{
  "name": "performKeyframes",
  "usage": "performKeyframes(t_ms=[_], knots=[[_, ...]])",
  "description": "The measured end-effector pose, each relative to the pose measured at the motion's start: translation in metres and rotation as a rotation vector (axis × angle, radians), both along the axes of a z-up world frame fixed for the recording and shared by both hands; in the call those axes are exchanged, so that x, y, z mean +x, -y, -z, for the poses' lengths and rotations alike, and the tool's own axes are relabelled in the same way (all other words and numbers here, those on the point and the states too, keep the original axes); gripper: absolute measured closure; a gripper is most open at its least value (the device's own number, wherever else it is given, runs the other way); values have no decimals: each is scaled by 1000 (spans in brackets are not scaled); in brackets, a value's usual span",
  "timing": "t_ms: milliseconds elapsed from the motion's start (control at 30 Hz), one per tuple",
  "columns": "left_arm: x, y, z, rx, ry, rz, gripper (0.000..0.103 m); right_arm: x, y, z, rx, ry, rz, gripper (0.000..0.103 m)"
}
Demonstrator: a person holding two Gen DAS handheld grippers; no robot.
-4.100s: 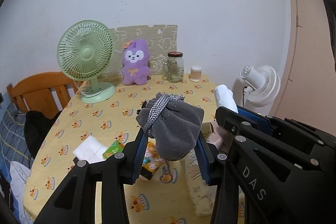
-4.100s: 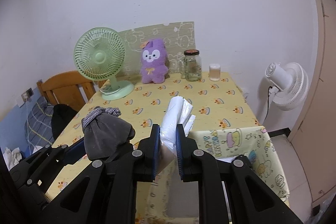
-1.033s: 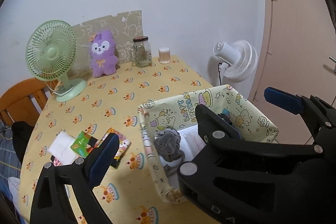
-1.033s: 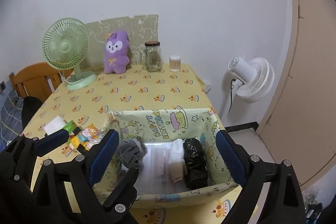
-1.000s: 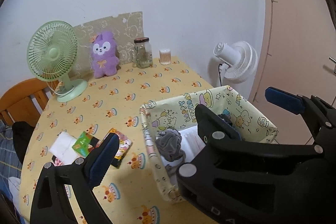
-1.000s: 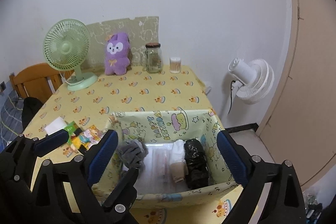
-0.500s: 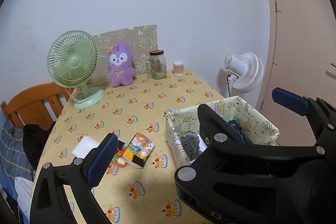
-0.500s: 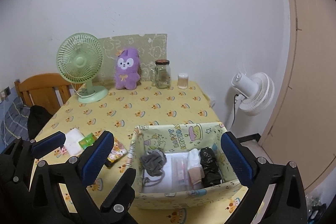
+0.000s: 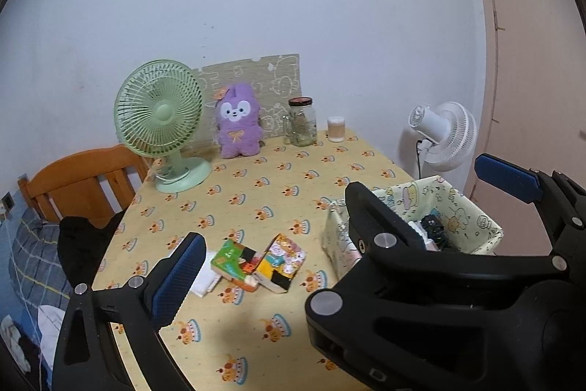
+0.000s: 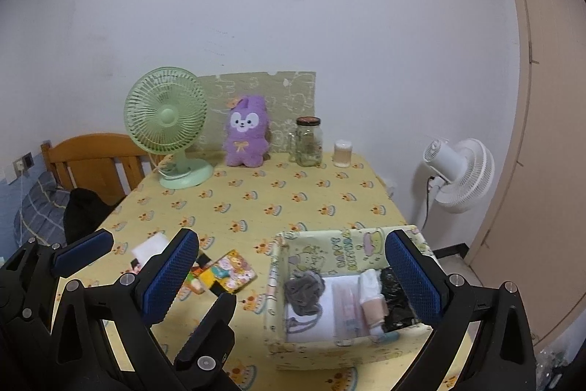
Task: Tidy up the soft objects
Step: 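Move both open tools back toward the remaining items on the tablecloth, then grasp the cartoon-printed snack box with the right tool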
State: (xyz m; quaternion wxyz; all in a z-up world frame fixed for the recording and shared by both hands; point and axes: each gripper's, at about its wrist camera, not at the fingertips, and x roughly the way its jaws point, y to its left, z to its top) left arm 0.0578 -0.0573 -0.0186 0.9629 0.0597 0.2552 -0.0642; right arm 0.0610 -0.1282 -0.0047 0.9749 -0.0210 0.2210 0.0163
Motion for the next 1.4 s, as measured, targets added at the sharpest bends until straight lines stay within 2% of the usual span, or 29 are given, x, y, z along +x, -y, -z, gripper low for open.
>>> performKeyframes(t_ms=[600, 1400], knots=[[2, -39, 23, 3, -24, -29, 2, 12, -41, 25, 7, -36, -73, 0], [32, -96, 78, 5, -140, -153, 2, 58, -95, 90, 36, -218, -185, 0]])
